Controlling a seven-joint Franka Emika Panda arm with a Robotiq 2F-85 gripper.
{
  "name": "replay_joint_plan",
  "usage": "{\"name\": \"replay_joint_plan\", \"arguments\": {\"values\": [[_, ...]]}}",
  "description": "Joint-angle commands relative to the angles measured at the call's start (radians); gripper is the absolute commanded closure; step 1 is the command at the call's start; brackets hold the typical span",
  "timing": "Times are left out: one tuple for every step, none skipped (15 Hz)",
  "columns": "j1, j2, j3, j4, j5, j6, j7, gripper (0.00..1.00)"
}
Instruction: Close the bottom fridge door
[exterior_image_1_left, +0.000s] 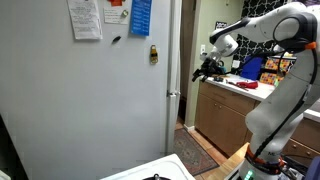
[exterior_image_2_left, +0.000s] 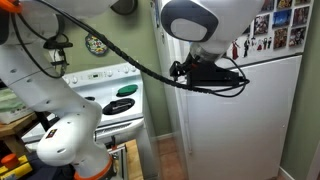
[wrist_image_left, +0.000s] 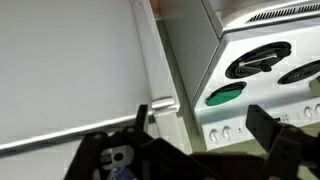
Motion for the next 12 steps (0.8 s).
{"name": "replay_joint_plan", "arguments": {"values": [[0.007,-0.08,0.002,-0.038,-0.124,0.035,0.091,0.0],[0.012,-0.093,-0.002,-0.038,-0.145,0.03,0.105,0.0],[0.013,-0.107,-0.005,-0.041,-0.164,0.032,0.115,0.0],[0.015,-0.119,-0.009,-0.042,-0.178,0.03,0.126,0.0],[0.016,-0.133,-0.011,-0.045,-0.193,0.033,0.137,0.0],[0.016,-0.146,-0.014,-0.047,-0.202,0.035,0.144,0.0],[0.017,-0.157,-0.017,-0.048,-0.212,0.036,0.149,0.0],[0.017,-0.167,-0.02,-0.049,-0.223,0.034,0.155,0.0],[0.022,-0.172,-0.029,-0.046,-0.227,0.014,0.144,0.0],[0.024,-0.181,-0.034,-0.049,-0.228,0.019,0.136,0.0],[0.037,-0.138,-0.039,-0.011,-0.209,0.009,0.14,0.0],[0.037,-0.146,-0.042,-0.013,-0.211,0.009,0.14,0.0]]}}
